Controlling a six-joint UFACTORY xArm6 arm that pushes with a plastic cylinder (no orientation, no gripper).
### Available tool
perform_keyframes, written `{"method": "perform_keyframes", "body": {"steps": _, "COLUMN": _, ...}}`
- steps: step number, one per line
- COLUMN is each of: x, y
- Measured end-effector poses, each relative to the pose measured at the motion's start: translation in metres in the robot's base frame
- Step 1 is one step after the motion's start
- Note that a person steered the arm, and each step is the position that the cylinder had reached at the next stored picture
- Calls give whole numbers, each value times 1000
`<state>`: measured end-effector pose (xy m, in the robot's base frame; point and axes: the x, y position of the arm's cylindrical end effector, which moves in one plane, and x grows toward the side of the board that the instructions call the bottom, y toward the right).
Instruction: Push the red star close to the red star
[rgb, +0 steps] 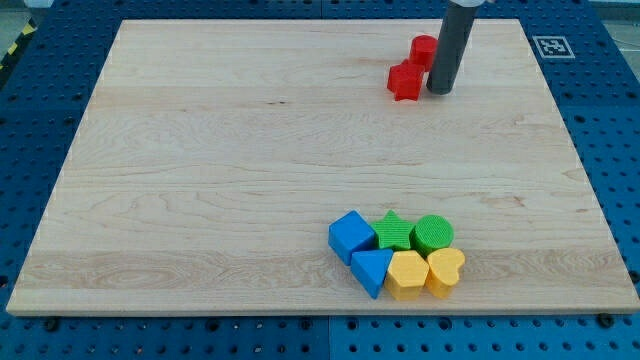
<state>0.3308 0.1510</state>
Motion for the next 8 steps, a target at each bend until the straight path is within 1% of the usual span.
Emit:
{"method": "perform_keyframes", "body": {"steps": 1, "x": -22, "y": -22}}
{"method": "perform_keyframes", "body": {"steps": 2, "x": -24, "y": -50}}
{"method": "perform_keyframes", "body": {"steps": 3, "x": 11, "y": -56}}
{"method": "perform_keyframes", "body": {"steps": 4, "x": 61, "y": -44}}
{"method": "perform_keyframes", "body": {"steps": 5, "x": 57, "y": -43}}
{"method": "perform_keyframes", "body": {"steps": 6, "x": 21, "y": -43}}
{"method": "perform_keyframes", "body": {"steps": 7, "x": -8, "y": -60}}
{"method": "perform_keyframes", "body": {"steps": 8, "x": -2, "y": -87}}
